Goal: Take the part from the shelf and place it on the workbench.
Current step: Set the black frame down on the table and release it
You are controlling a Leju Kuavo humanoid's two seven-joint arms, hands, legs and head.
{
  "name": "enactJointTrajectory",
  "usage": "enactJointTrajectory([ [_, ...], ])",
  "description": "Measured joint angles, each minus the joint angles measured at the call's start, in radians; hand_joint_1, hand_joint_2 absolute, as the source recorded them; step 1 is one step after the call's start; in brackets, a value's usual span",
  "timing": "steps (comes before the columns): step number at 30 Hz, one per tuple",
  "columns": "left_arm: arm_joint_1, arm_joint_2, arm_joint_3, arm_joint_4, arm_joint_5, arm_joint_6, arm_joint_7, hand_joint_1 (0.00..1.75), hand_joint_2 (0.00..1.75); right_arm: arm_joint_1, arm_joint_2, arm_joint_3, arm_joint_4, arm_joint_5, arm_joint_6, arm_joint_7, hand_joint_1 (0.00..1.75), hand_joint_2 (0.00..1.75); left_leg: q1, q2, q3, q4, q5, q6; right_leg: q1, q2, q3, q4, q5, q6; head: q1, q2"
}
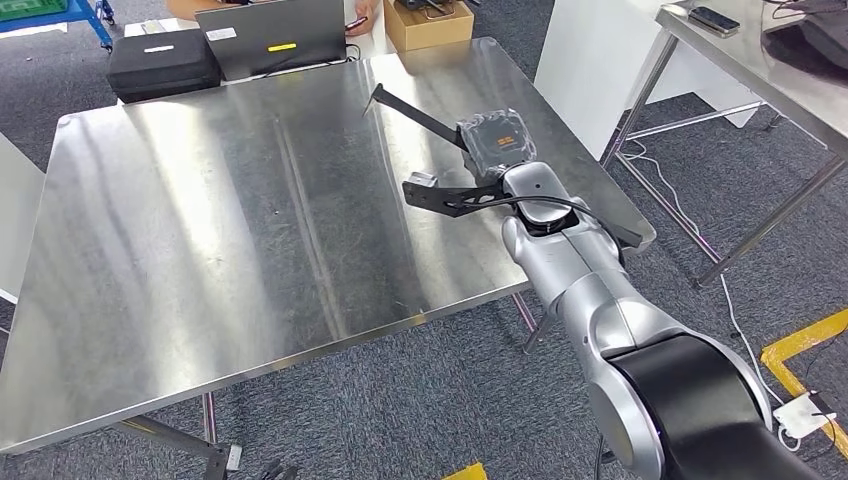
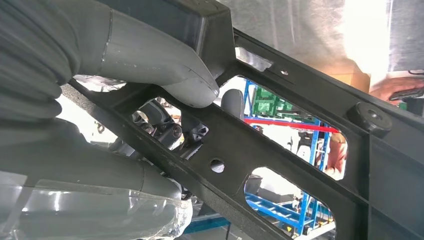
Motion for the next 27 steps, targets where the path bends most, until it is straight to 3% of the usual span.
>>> enactJointTrajectory([
  [11, -0.001, -0.001, 0.000, 0.000, -0.011, 0.000, 0.011, 0.00, 1.75, 0.011, -0.011, 0.000, 0.000, 0.000, -0.001, 0.004, 1.75, 1.75, -0.004, 0.000, 0.000, 0.002, -0.002, 0.002, -0.004, 0.000, 0.000, -0.001, 0.001, 0.002, 0.000, 0.000],
  [15, -0.002, -0.001, 0.000, 0.000, -0.012, -0.001, 0.011, 0.00, 1.75, 0.014, -0.013, 0.000, 0.000, 0.000, -0.001, 0.004, 1.75, 1.75, -0.011, -0.001, -0.002, 0.005, -0.004, 0.011, -0.011, 0.000, 0.000, -0.002, 0.001, 0.013, 0.000, 0.000],
  [18, -0.003, -0.001, 0.001, 0.000, -0.012, -0.002, 0.011, 0.00, 1.75, 0.015, -0.013, 0.000, -0.001, 0.000, -0.001, 0.004, 1.75, 1.75, -0.011, 0.000, 0.001, 0.000, -0.002, 0.024, -0.014, 0.000, 0.000, -0.003, 0.001, 0.023, 0.000, 0.000],
  [20, -0.006, -0.002, 0.001, -0.001, -0.012, -0.002, 0.011, 0.00, 1.75, 0.015, -0.015, 0.000, -0.003, 0.000, -0.002, 0.004, 1.75, 1.75, -0.006, 0.003, 0.008, -0.010, 0.005, 0.036, -0.014, 0.000, -0.020, 0.037, -0.023, 0.022, 0.002, 0.000],
  [22, -0.008, -0.003, 0.001, -0.001, -0.012, -0.003, 0.011, 0.00, 1.75, 0.016, -0.018, 0.000, -0.004, 0.000, -0.002, 0.004, 1.75, 1.75, -0.003, 0.005, 0.011, -0.014, 0.007, 0.043, -0.012, 0.000, -0.076, 0.158, -0.079, 0.012, 0.004, 0.000],
  [24, -0.008, -0.004, 0.001, -0.001, -0.012, -0.003, 0.012, 0.00, 1.75, 0.023, -0.019, 0.000, -0.004, 0.000, -0.002, 0.004, 1.75, 1.75, -0.004, 0.001, 0.011, -0.013, 0.007, 0.044, -0.008, 0.000, -0.134, 0.283, -0.122, 0.009, 0.005, 0.000],
  [26, -0.008, -0.004, 0.002, 0.000, -0.011, -0.003, 0.012, 0.00, 1.75, 0.029, -0.020, 0.000, -0.003, 0.000, -0.002, 0.004, 1.75, 1.75, -0.005, -0.006, 0.011, -0.012, 0.006, 0.044, -0.006, 0.000, -0.141, 0.299, -0.119, 0.015, 0.006, 0.000],
  [27, -0.008, -0.004, 0.003, 0.000, -0.011, -0.003, 0.012, 0.00, 1.75, 0.030, -0.021, 0.000, -0.004, 0.000, -0.002, 0.004, 1.75, 1.75, -0.004, -0.010, 0.011, -0.011, 0.006, 0.043, -0.006, 0.000, -0.121, 0.260, -0.102, 0.019, 0.006, 0.000],
])
